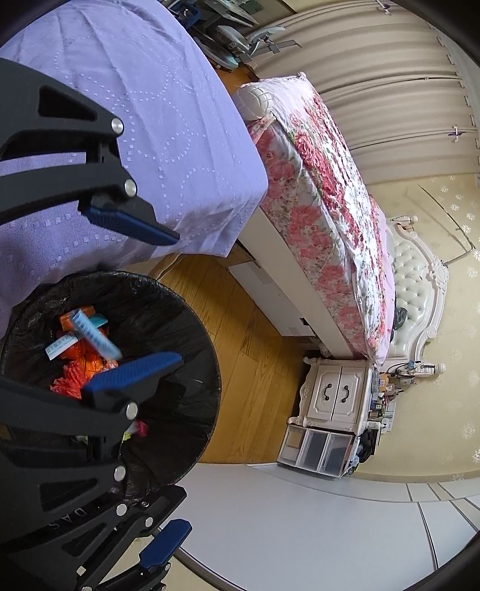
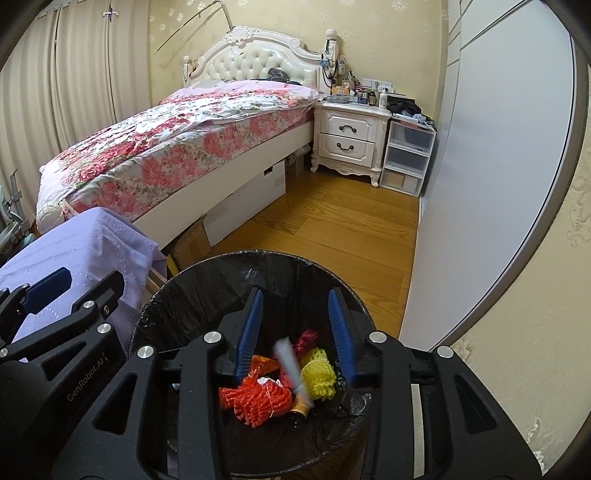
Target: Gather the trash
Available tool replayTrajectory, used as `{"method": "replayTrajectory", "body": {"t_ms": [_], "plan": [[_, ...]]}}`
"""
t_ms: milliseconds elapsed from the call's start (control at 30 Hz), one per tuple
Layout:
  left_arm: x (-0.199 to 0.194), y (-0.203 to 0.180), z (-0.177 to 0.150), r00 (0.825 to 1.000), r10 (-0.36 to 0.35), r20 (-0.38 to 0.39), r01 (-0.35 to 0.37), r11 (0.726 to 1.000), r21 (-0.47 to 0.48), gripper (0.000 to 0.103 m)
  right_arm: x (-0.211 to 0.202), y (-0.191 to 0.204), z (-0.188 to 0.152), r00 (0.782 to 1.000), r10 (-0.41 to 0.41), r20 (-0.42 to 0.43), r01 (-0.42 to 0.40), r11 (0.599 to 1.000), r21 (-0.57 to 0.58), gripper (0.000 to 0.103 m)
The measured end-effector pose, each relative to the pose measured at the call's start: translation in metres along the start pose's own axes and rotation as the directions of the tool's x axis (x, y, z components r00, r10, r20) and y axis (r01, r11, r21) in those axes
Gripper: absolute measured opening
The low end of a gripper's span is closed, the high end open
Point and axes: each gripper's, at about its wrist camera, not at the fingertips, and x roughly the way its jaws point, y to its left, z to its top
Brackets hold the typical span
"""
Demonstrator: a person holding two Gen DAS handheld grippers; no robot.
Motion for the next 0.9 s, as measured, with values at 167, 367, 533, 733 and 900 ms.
{"method": "replayTrajectory", "body": {"t_ms": [167,367,533,733,900], "plan": [[0.0,0.002,0.0,1.0,0.012,0.001,-0.012,1.0,-0.009,0.071,-0.003,-0.003,0.0,1.0,-0.02,0.014,0.02,1.0,0.007,0.047],[-0.004,0.008,0.001,1.0,0.028,0.009,-0.027,0.999,-0.032,0.078,-0.007,-0.006,0.001,0.999,-0.042,0.031,0.041,0.999,0.019,0.062],[-0.011,0.01,0.001,0.999,0.037,0.026,-0.037,0.999,-0.024,0.079,-0.011,-0.006,0.001,0.998,-0.046,0.032,0.046,0.999,0.014,0.069],[-0.023,0.014,-0.004,0.996,0.078,0.048,-0.077,0.997,-0.025,0.082,-0.016,-0.002,0.0,0.999,-0.041,0.034,0.041,0.999,0.008,0.076],[-0.034,0.023,-0.011,0.993,0.101,0.061,-0.099,0.995,-0.035,0.084,-0.025,0.005,-0.005,0.999,-0.033,0.032,0.033,0.999,-0.005,0.08]]}}
